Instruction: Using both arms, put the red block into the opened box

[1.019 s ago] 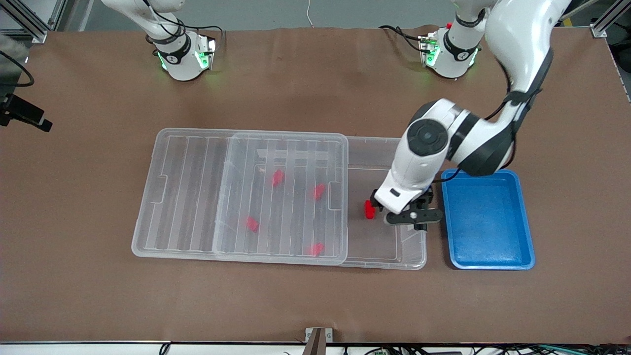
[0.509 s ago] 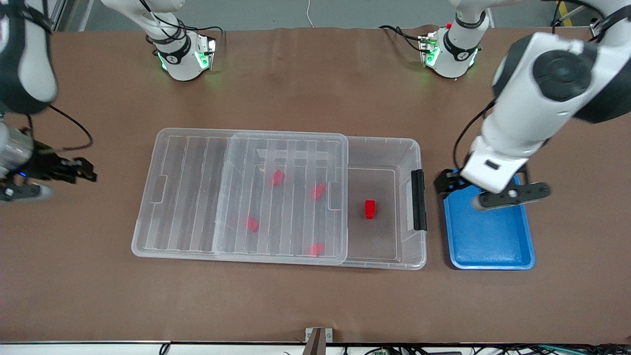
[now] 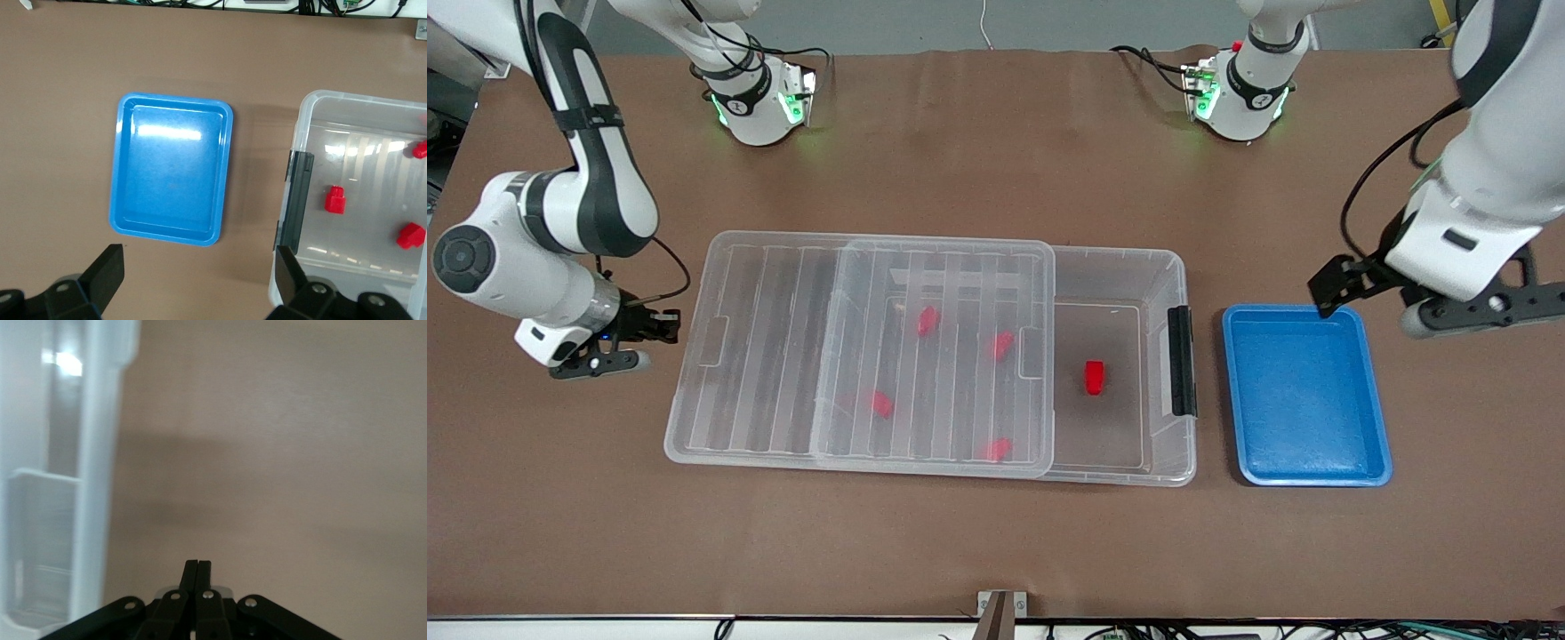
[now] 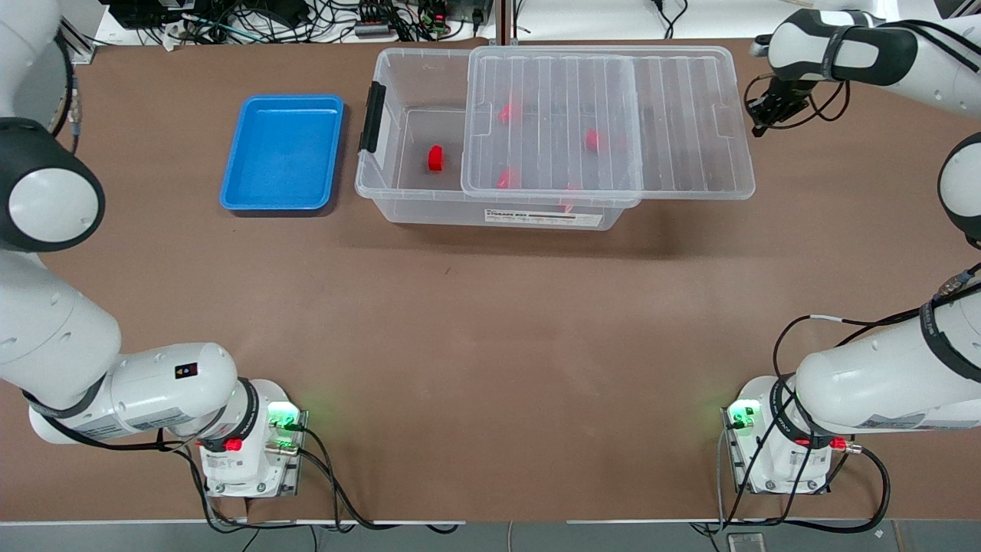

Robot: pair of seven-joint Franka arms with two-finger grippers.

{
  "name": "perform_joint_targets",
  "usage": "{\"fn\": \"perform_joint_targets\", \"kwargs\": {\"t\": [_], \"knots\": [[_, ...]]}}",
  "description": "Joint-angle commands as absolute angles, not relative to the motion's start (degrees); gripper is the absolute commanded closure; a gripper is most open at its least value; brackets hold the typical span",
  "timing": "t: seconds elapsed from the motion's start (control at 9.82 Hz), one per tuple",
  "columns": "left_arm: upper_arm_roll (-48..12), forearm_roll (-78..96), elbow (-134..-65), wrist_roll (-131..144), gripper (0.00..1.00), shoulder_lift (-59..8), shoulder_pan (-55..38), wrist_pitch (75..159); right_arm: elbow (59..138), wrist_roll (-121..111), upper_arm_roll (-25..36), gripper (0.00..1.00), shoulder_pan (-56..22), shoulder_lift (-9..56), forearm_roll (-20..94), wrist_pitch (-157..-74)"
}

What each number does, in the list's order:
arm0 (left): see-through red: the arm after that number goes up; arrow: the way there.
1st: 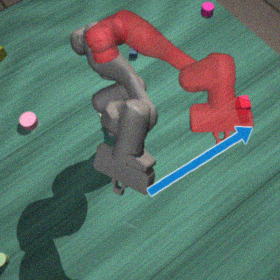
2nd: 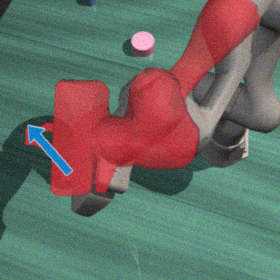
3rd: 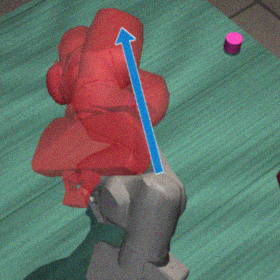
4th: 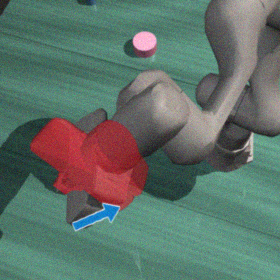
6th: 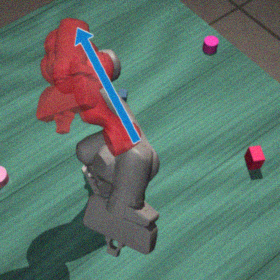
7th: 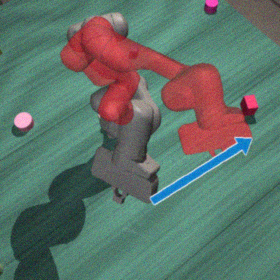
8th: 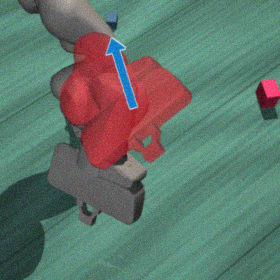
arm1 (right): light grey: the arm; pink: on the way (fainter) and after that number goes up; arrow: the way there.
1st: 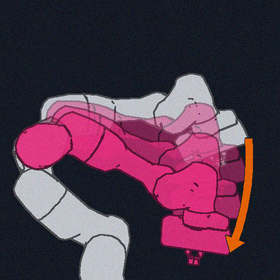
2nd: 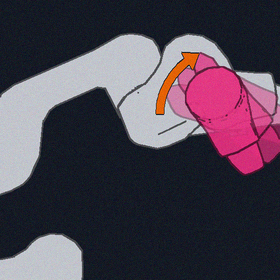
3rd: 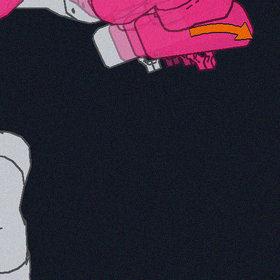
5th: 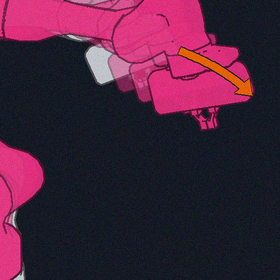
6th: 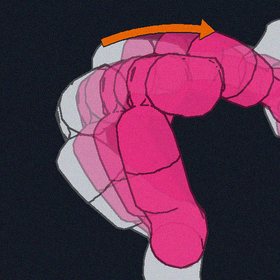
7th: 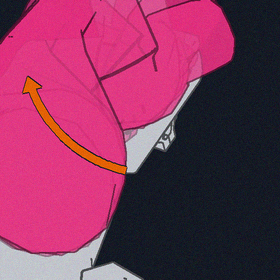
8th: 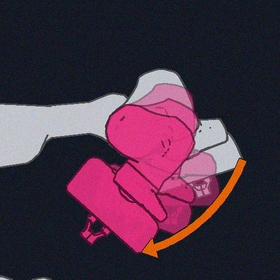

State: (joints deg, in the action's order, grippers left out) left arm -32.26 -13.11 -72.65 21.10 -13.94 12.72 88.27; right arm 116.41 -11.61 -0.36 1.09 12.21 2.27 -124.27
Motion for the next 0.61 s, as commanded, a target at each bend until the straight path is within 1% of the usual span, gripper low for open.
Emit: {"fn": "perform_joint_targets", "kwargs": {"t": [0.0,0.1,0.31,0.41,0.51], "knots": [[-31.65,-8.99,-75.14,17.24,0.00,-9.96,15.20,85.18,118.39,-11.87,-1.75,0.96,0.88,9.40,5.86,-124.02],[-27.03,-6.01,-77.76,13.75,0.00,-6.97,14.16,85.08,118.39,-11.87,-2.45,0.96,0.44,9.40,7.98,-123.67],[-11.77,-1.51,-83.29,6.97,0.00,-1.43,3.92,84.99,117.78,-11.69,-4.56,0.96,0.26,9.67,8.35,-123.75],[-8.91,-0.80,-84.80,4.68,0.00,0.07,2.04,84.03,117.43,-11.08,-5.88,0.97,0.18,9.75,9.39,-123.84],[-8.70,-0.70,-86.99,3.96,0.00,1.74,1.93,83.41,116.99,-10.99,-6.67,0.97,-0.09,9.93,10.45,-124.10]]}}
